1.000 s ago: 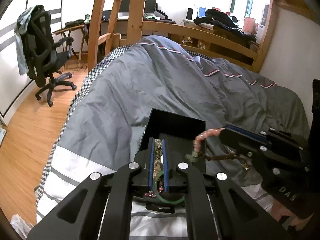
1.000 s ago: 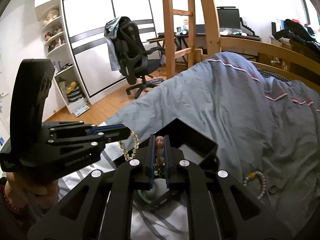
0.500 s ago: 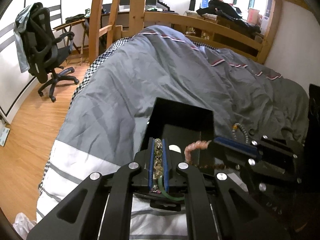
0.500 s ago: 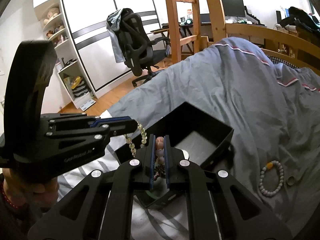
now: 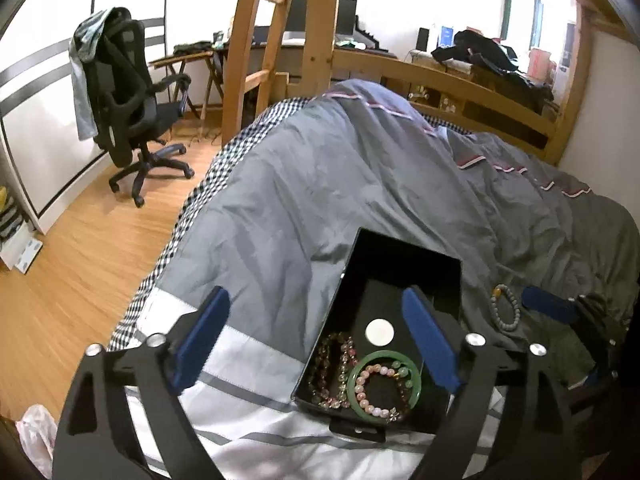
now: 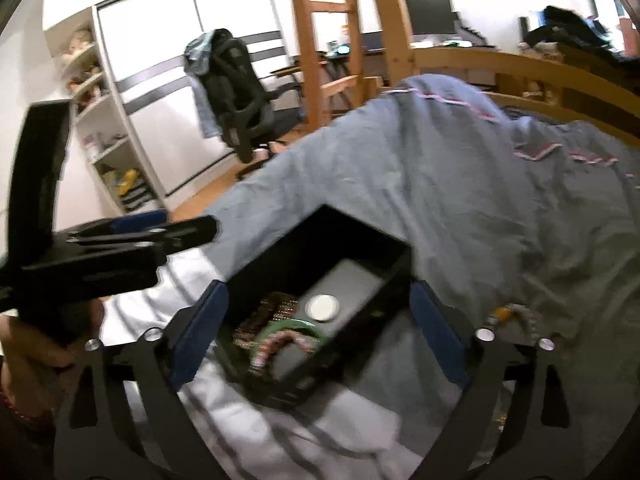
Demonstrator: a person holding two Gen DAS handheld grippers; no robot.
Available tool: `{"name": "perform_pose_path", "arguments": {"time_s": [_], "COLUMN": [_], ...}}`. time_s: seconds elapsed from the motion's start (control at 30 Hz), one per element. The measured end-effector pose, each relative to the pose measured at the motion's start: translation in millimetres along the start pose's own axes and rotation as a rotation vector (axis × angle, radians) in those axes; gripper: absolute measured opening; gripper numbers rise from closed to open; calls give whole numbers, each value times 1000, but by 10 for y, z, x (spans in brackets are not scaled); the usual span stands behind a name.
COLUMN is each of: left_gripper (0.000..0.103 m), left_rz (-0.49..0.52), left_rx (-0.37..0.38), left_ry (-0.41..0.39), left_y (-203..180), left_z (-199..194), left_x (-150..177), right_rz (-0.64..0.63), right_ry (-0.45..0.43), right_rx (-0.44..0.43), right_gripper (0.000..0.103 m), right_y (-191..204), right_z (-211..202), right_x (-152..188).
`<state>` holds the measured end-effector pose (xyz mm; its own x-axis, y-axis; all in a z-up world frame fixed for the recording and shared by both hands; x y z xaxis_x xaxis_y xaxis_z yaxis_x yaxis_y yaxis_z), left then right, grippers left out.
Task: Organize jewelry
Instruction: 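Open both tools to release the bracelets into the black box, then grasp the small gold piece with the left tool while the right tool grasps the dark ring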
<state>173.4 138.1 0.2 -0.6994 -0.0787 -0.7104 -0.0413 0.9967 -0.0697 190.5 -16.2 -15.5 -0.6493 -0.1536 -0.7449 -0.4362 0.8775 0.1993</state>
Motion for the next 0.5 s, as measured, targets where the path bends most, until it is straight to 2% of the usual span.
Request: {"name": "perform_pose_path", "arguments": {"time_s": [0.2, 0.5], "left_gripper": [94, 95], "left_rz": [75, 197], "left_rx": [8, 102], "left_ry": [-38, -57], "left_y": [-235, -893], "left_z": [-34, -44], "left_x": [19, 207], "right_rz": [34, 109], "right_ry": [-3, 25], "right_rx": [110, 233], "right_gripper": [99, 99], "right_y": [-273, -747], "right_z": [-246, -833], "right_x": [-11, 235]}}
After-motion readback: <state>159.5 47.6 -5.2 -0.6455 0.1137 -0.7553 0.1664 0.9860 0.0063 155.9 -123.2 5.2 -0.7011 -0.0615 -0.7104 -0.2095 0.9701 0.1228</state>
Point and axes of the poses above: each gripper's, at about its wrist camera, not at the fingertips, and z roughly the way its jaws point, y to its left, x to its underside, the point moved 2 cm from there along z, roughly the way its jaws point, and after that the axes turned 2 degrees about y, right-handed, at the moved point
